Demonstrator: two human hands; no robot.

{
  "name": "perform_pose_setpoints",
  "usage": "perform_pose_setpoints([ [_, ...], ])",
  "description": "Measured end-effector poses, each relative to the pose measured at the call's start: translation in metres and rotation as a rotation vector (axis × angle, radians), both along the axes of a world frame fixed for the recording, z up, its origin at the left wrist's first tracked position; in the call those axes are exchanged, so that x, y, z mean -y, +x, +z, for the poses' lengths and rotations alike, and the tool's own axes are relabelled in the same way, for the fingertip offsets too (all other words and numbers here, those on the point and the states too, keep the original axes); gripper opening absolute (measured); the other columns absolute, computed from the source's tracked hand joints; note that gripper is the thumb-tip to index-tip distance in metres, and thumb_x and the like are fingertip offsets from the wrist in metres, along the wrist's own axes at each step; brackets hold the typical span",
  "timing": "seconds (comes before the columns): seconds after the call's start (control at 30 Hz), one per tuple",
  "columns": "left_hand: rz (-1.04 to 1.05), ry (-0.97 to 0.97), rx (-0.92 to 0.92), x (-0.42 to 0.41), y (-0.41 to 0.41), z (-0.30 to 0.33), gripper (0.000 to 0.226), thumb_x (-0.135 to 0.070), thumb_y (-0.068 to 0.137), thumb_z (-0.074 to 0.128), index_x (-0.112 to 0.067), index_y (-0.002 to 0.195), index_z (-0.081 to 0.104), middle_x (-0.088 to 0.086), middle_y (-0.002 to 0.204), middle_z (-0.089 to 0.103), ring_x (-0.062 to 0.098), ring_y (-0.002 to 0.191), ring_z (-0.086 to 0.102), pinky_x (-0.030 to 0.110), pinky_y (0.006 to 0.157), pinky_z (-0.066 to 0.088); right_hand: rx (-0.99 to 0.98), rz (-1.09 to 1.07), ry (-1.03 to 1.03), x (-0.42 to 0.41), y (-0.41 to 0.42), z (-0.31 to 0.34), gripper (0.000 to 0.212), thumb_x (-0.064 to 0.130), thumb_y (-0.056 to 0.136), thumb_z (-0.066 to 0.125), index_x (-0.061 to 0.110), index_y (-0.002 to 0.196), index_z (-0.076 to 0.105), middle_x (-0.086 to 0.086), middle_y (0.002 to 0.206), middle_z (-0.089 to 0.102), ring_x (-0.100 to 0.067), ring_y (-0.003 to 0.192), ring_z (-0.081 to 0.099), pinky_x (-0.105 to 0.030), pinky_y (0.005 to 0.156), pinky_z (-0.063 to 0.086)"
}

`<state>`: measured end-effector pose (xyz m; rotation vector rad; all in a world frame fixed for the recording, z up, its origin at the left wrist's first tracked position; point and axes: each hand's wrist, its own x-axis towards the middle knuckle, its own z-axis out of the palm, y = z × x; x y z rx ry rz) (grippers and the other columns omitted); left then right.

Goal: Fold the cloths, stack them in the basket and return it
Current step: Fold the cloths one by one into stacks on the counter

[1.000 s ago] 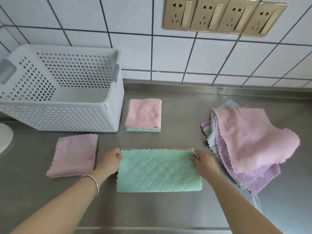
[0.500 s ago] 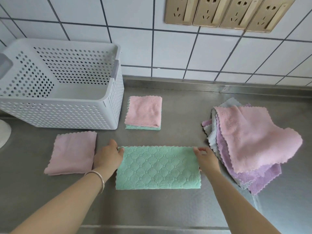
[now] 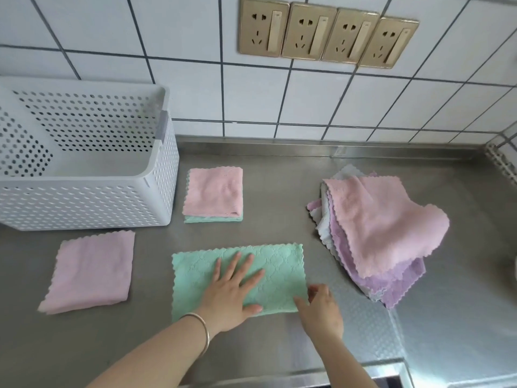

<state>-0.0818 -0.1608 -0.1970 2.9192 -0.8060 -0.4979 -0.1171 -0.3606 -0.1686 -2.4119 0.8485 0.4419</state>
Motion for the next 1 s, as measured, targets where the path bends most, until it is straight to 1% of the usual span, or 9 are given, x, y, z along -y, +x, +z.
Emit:
perform_pose_setpoints([
  [0.13, 0.066, 0.042, -0.106, 0.000, 0.002, 0.006, 0.086, -0.073, 0.073, 0.018, -0.037, 0.144, -0.016, 0.003, 0.150, -0.034, 0.024, 0.137, -0.036, 0.051, 0.114, -0.018, -0.102, 0.030, -0.071, -0.001, 0.003, -0.001, 0.032, 0.037, 0.086, 0.052, 0.019, 0.113, 0.058, 0.000, 0.109, 0.063, -0.021, 0.104, 0.057, -0.030, 0.080, 0.047],
  [0.27, 0.157, 0.006, -0.204, 0.008, 0.005, 0.021, 0.089, -0.066, 0.081, 0.041, -0.032, 0.147, -0.009, -0.001, 0.151, -0.031, 0.023, 0.141, -0.029, 0.049, 0.117, -0.011, -0.092, 0.068, -0.082, -0.006, 0.005, 0.003, 0.022, 0.028, 0.081, 0.050, 0.020, 0.098, 0.062, -0.002, 0.107, 0.060, -0.023, 0.100, 0.057, -0.028, 0.078, 0.047],
  [0.4, 0.487, -0.481, -0.348, 0.023, 0.010, 0.056, 0.064, -0.048, 0.089, 0.050, -0.022, 0.144, 0.032, -0.001, 0.153, 0.030, 0.015, 0.142, 0.024, 0.028, 0.116, 0.020, 0.296, 0.150, -0.101, -0.027, -0.002, 0.024, 0.011, 0.015, 0.076, 0.060, 0.017, 0.085, 0.055, 0.005, 0.087, 0.047, -0.025, 0.087, 0.059, -0.029, 0.062, 0.039],
  [0.47, 0.651, -0.754, -0.396, 0.027, 0.012, 0.073, 0.045, -0.035, 0.088, 0.058, -0.020, 0.131, 0.052, -0.003, 0.131, 0.057, 0.009, 0.121, 0.052, 0.012, 0.099, 0.035, 0.499, 0.268, -0.131, -0.047, -0.008, 0.034, 0.024, 0.009, 0.060, 0.072, 0.017, 0.073, 0.054, 0.005, 0.074, 0.052, -0.024, 0.066, 0.061, -0.028, 0.048, 0.036],
  [0.53, 0.783, -0.920, -0.320, 0.026, 0.010, 0.085, 0.024, -0.022, 0.084, 0.065, -0.025, 0.108, 0.063, -0.007, 0.105, 0.067, 0.006, 0.100, 0.062, 0.007, 0.082, 0.042, 0.584, 0.414, -0.154, -0.067, -0.012, 0.039, 0.037, 0.010, 0.045, 0.078, 0.020, 0.067, 0.051, 0.006, 0.066, 0.054, -0.019, 0.051, 0.057, -0.022, 0.040, 0.029],
  [0.7, 0.923, -0.909, -0.140, 0.006, 0.011, 0.090, 0.013, -0.020, 0.082, 0.067, -0.024, 0.082, 0.055, -0.010, 0.085, 0.063, 0.007, 0.085, 0.058, 0.011, 0.073, 0.034, 0.687, 0.579, -0.143, -0.103, -0.014, 0.041, 0.055, 0.012, 0.038, 0.079, 0.025, 0.072, 0.038, 0.008, 0.062, 0.051, -0.012, 0.047, 0.051, -0.014, 0.041, 0.018],
  [0.8, 1.019, -0.923, -0.134, -0.007, 0.010, 0.087, 0.015, -0.025, 0.079, 0.069, -0.020, 0.074, 0.056, -0.006, 0.074, 0.063, 0.012, 0.074, 0.057, 0.018, 0.068, 0.037, 0.783, 0.655, -0.171, -0.115, -0.014, 0.035, 0.044, 0.013, 0.044, 0.069, 0.025, 0.072, 0.037, 0.009, 0.063, 0.050, -0.013, 0.051, 0.049, -0.017, 0.038, 0.028],
  [0.9, 1.019, -0.818, -0.076, -0.021, 0.006, 0.080, 0.038, -0.027, 0.081, 0.065, -0.016, 0.056, 0.039, -0.003, 0.052, 0.043, 0.016, 0.054, 0.038, 0.019, 0.049, 0.030, 0.933, 0.784, -0.161, -0.121, -0.014, 0.027, 0.026, 0.011, 0.055, 0.057, 0.023, 0.073, 0.042, 0.008, 0.070, 0.050, -0.015, 0.063, 0.045, -0.021, 0.052, 0.034],
  [1.0, 1.007, -0.718, -0.055, -0.038, 0.002, 0.073, 0.042, -0.023, 0.089, 0.055, -0.016, 0.055, 0.032, -0.001, 0.049, 0.035, 0.018, 0.051, 0.032, 0.022, 0.047, 0.028, 0.961, 0.872, -0.151, -0.124, -0.015, 0.019, 0.031, 0.017, 0.054, 0.061, 0.022, 0.080, 0.046, 0.006, 0.089, 0.051, -0.016, 0.076, 0.044, -0.021, 0.063, 0.030],
])
